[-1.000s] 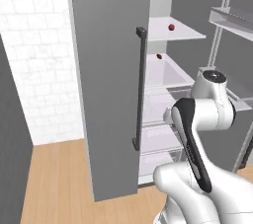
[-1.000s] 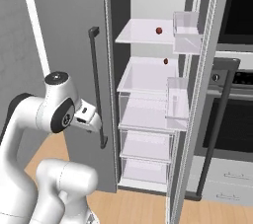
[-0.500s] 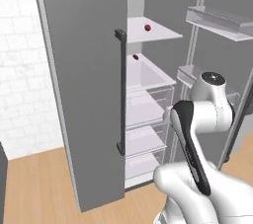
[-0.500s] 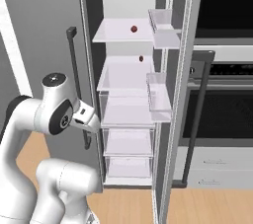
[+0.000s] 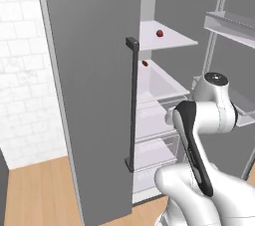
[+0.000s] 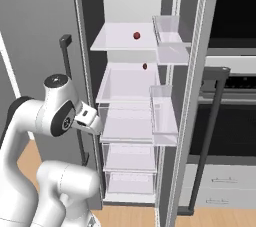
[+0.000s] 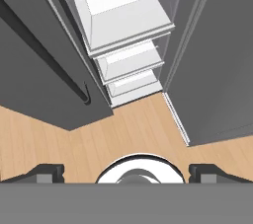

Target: Take the strawberry from the fridge and place it on top of the pancake, located on the dining counter.

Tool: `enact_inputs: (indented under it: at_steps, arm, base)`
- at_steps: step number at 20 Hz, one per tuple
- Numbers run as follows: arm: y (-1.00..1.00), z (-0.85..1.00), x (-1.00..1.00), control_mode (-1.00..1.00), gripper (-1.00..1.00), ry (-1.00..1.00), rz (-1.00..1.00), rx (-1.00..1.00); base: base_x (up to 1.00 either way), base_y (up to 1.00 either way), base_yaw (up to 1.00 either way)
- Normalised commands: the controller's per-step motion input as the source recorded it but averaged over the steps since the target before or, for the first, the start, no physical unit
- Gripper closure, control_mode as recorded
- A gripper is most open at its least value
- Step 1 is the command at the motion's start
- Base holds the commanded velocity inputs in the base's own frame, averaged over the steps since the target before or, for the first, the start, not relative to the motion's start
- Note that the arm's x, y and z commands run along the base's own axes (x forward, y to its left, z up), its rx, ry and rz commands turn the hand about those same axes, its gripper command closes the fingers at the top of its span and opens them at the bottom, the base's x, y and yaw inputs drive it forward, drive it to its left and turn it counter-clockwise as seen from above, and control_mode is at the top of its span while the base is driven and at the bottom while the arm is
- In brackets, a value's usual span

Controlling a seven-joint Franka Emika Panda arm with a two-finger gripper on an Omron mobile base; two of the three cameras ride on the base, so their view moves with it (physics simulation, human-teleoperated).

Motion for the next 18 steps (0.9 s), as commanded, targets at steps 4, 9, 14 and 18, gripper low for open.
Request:
enact_inputs:
  at_steps: [4,9,14,18]
  arm:
    - [0.0,0.0,0.0,1.0,-1.0,0.0,0.0,0.0]
    - [0.0,0.0,0.0,1.0,-1.0,0.0,0.0,0.0]
    - [0.0,0.0,0.0,1.0,-1.0,0.0,0.0,0.0]
    - [0.0,0.0,0.0,1.0,-1.0,0.0,0.0,0.0]
  base:
    - [0.4,-0.08,0.2]
    - [0.36,-0.2,0.14]
    - [0.44,-0.24,0.01]
    - [0.22,-0.21,0.02]
